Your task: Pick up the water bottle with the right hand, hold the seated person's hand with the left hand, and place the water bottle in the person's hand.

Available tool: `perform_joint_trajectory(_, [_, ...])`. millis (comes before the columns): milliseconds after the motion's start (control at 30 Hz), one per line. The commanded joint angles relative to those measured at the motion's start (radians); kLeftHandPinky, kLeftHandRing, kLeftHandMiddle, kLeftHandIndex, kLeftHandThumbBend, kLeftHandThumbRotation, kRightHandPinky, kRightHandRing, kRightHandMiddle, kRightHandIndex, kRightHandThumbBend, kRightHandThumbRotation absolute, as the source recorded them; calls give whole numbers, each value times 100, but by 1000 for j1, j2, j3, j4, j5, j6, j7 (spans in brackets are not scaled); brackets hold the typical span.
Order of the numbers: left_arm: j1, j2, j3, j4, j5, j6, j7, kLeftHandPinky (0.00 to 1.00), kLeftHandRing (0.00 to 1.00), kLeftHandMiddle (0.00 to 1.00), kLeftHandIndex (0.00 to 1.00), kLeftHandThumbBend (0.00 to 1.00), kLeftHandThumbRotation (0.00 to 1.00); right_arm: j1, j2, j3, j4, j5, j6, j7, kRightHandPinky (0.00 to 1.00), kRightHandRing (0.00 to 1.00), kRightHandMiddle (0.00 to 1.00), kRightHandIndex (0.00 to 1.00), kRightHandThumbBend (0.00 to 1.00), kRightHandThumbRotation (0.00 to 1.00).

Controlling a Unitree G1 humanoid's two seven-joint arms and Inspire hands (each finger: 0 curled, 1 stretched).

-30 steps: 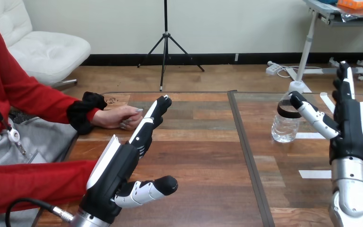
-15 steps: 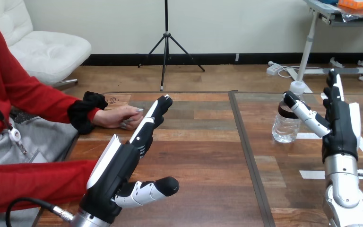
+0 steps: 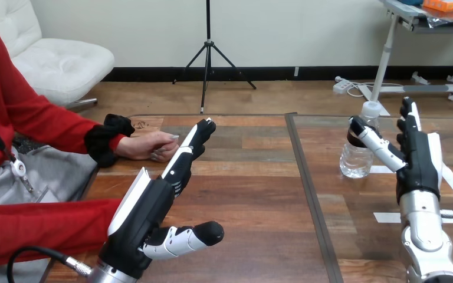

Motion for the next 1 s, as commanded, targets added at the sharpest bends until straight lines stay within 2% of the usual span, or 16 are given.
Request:
perform_joint_trajectory(0, [-32,4,7,-61,-17,-1,-2,100,100,100,100,100,76,-101,-28,12,9,-7,20,6,100,100,100,100,100,54])
perform_joint_trajectory(233, [-27,3,9,-72,-6,0,5,100,100,100,100,100,78,-115,-33,35,22,-39,67,-23,100,100,100,100,100,55])
perform_joint_trajectory(633, [-22,0,8,-87,-1,1,6,100,100,100,100,100,77,-125,-35,41,43,-37,116,1,100,100,100,100,100,52])
perform_joint_trajectory(733, [-24,-1,5,-82,-12,-6,0,100,100,100,100,100,77,-127,-42,61,50,-61,133,-20,99,100,100,100,100,53])
perform_joint_trajectory(833, [-22,-4,9,-86,6,-6,12,100,100,100,100,100,77,-127,-42,56,54,-57,133,-8,99,100,100,100,100,53])
perform_joint_trajectory(967, [-15,-3,7,-97,3,1,11,100,100,100,100,100,77,-133,-44,57,60,-61,164,-2,99,100,100,100,100,53])
